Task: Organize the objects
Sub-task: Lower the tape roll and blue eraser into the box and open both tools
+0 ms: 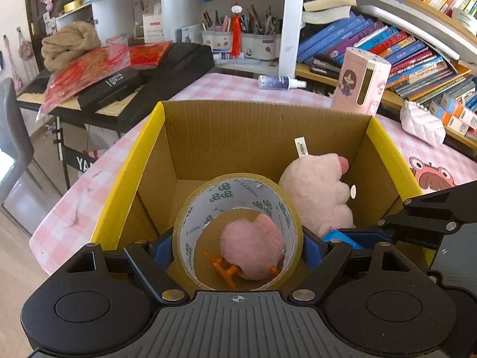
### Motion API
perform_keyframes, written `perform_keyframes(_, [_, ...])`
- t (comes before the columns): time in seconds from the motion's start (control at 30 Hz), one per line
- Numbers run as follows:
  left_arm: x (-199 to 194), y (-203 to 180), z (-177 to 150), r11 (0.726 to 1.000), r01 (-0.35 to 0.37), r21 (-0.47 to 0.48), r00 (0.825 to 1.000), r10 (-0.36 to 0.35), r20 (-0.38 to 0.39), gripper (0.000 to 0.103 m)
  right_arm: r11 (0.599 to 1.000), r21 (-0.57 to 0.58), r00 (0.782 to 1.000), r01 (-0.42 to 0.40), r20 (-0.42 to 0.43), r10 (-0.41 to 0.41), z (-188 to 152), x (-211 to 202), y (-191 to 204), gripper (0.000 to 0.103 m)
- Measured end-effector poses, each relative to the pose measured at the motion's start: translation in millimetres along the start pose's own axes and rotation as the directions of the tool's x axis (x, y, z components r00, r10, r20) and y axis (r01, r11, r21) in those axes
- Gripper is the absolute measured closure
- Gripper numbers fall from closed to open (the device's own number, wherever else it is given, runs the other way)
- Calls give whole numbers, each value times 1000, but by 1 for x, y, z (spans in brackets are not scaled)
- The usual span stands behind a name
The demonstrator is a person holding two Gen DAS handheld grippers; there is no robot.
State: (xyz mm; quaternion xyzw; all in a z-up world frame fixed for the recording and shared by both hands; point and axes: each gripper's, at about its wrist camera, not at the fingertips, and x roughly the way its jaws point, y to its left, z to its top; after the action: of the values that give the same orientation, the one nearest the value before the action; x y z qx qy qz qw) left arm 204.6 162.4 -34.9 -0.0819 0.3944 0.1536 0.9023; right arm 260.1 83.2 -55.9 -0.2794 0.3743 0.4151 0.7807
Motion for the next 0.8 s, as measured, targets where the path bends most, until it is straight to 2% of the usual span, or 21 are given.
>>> perform_keyframes(0.07, [-3, 1, 0, 1000, 2, -3, 1000, -2, 7, 19, 1000, 4, 1000, 3, 13, -4, -1, -1, 0, 75])
perform_keyframes(0.2, [-18, -1, -1, 1000, 3, 22, 997, -5, 72, 19, 1000, 28, 999, 10, 39, -11, -2, -6, -1, 74])
perform_keyframes(0.23, [-22, -1, -1, 1000, 6, 24, 996, -8, 85, 19, 999, 40, 999, 11, 48, -12, -3, -8, 0, 71])
perform_keyframes(0.47, [-56, 9, -3, 999, 16, -28, 981, -11, 195, 17, 990, 120, 988, 68, 130, -84, -8, -33, 3, 62])
perform_keyframes(0.63, [-77, 17, -10, 998, 21, -56, 969, -7, 247, 17, 975, 182, 969, 128, 186, -162, -17, -54, 9, 56])
perform_keyframes(0.8, [-94, 24, -20, 997, 26, -67, 961, -6, 277, 16, 953, 241, 940, 184, 241, -242, -28, -76, 19, 50])
